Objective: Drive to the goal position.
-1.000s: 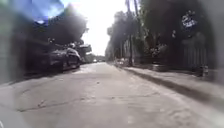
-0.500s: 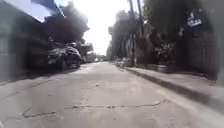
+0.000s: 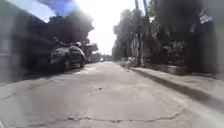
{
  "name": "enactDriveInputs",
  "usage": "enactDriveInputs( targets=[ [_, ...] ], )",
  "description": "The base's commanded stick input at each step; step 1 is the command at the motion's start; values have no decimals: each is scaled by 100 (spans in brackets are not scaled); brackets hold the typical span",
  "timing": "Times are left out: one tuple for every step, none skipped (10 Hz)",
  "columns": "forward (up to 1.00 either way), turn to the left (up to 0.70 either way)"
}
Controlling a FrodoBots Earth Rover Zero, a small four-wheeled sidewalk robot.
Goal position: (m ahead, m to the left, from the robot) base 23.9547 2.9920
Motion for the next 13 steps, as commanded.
enactDriveInputs(
  targets=[
    [70, 0],
    [70, 0],
    [70, 0],
    [70, 0],
    [70, 0],
    [70, 0],
    [70, 0],
    [70, 0],
    [70, 0],
    [70, 0],
    [70, 0],
    [70, 0],
    [70, 0]
  ],
)
